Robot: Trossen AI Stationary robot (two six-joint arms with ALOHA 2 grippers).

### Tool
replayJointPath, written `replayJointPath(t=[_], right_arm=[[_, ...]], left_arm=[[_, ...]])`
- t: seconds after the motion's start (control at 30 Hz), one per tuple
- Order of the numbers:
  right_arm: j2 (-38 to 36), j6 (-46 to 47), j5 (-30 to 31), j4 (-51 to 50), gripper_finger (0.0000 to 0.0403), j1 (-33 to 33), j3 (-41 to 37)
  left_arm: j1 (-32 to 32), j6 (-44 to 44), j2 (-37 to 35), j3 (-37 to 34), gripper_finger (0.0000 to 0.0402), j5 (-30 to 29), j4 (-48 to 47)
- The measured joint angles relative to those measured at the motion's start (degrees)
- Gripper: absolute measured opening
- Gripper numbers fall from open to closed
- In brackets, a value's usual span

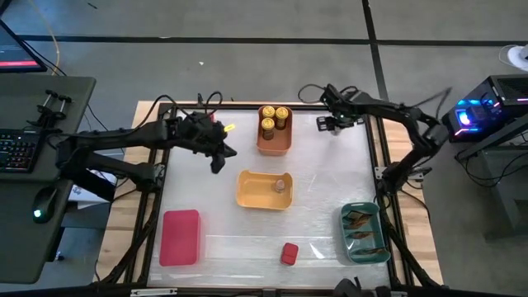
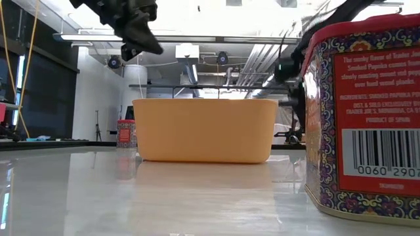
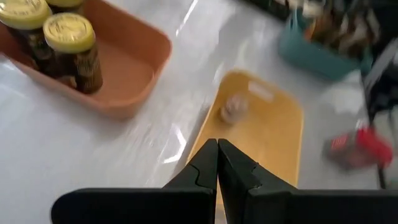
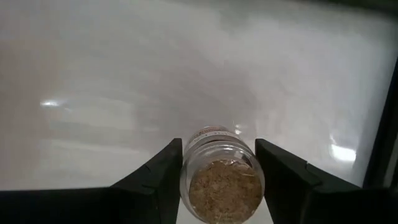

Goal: Sort spices by type
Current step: Put the brown seasoning bottle into the yellow bin

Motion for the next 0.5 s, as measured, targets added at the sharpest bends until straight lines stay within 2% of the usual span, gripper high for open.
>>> replayJointPath(t=[0.1, 0.23, 0.37, 0.5], right_arm=[[-4.9, -1.4, -1.4, 0.5, 0.017, 2.3, 0.9], [-12.2, -2.3, -9.6, 7.9, 0.017, 8.8, 1.3], [-15.5, 0.3, -14.1, 17.1, 0.017, 19.7, 1.3], [-14.5, 1.9, -15.9, 25.5, 0.017, 31.8, 1.3]], left_arm=[[0.0, 4.7, -1.4, 0.0, 0.0, 0.1, -5.4], [0.0, 6.6, -3.3, 0.0, 0.0, -4.2, -10.5], [0.0, 7.5, -4.6, 0.0, 0.0, -6.9, -10.1], [0.0, 7.7, -4.8, 0.0, 0.0, -7.2, -8.1]])
